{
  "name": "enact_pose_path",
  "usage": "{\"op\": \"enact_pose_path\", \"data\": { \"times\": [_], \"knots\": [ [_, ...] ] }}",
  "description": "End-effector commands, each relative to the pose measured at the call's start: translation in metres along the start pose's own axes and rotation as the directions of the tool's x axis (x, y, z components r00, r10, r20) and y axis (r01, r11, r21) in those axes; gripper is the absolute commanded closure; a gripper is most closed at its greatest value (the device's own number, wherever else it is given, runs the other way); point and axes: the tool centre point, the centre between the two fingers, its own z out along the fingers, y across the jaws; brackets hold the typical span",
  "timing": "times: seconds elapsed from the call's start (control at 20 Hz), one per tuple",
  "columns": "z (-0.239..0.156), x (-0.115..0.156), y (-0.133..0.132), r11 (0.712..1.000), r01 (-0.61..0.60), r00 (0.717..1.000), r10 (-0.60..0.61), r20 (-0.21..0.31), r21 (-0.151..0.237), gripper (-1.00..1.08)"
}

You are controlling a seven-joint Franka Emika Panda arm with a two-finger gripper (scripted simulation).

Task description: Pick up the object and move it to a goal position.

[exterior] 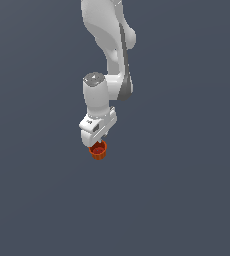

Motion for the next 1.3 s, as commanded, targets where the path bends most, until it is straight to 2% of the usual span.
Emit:
{"op": "enact_pose_path", "data": {
  "times": [0.0,0.55,1.15,1.2,1.25],
  "knots": [
    [0.001,-0.002,0.0,0.999,0.032,0.999,-0.032,-0.004,-0.005,0.2],
    [0.004,-0.004,-0.001,0.998,0.066,0.998,-0.066,-0.008,-0.011,0.2],
    [0.031,-0.004,-0.001,0.997,0.07,0.997,-0.07,-0.009,-0.011,0.2],
    [0.031,-0.004,-0.001,0.997,0.07,0.997,-0.07,-0.009,-0.011,1.08],
    [0.031,-0.004,-0.001,0.997,0.07,0.997,-0.07,-0.009,-0.011,1.08]
  ]
}}
